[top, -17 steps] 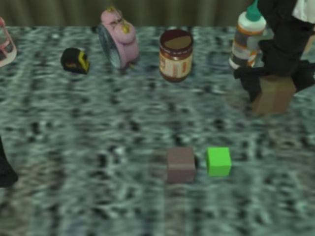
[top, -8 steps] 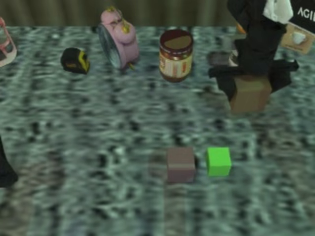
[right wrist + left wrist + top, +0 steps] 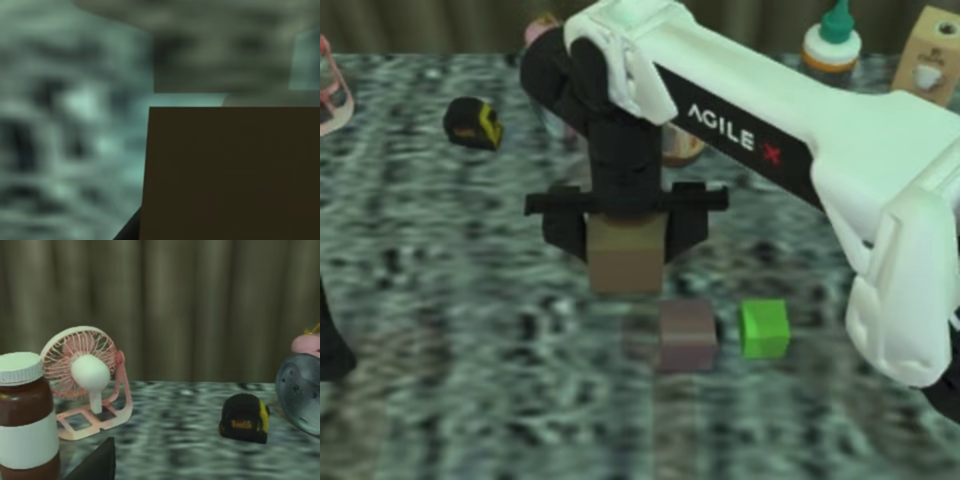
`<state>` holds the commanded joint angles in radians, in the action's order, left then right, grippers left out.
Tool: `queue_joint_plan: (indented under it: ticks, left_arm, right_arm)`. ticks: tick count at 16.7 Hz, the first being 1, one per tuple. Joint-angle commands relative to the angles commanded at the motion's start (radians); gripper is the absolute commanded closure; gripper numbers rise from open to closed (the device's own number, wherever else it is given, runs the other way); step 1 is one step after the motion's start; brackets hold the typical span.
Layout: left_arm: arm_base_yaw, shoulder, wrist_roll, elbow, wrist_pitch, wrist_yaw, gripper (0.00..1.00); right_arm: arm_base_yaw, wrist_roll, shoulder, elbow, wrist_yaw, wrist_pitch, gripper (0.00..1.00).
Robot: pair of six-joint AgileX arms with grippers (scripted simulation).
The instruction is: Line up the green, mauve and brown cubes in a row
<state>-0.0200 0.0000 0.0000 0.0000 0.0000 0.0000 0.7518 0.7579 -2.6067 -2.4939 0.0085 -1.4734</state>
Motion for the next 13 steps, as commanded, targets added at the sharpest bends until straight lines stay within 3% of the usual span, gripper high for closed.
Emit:
queue_joint_plan:
  ticks: [4,13]
  left_arm:
    - [0.0,0.0,0.0,0.0,0.0,0.0,0.0]
    - [0.0,0.0,0.0,0.0,0.0,0.0,0.0]
  right_arm:
    - [0.13,0.135,-0.049,-0.127,0.004,-0.062,1.0]
    - [0.136,0.14,-0.036,-0.056,0.003,0.012,1.0]
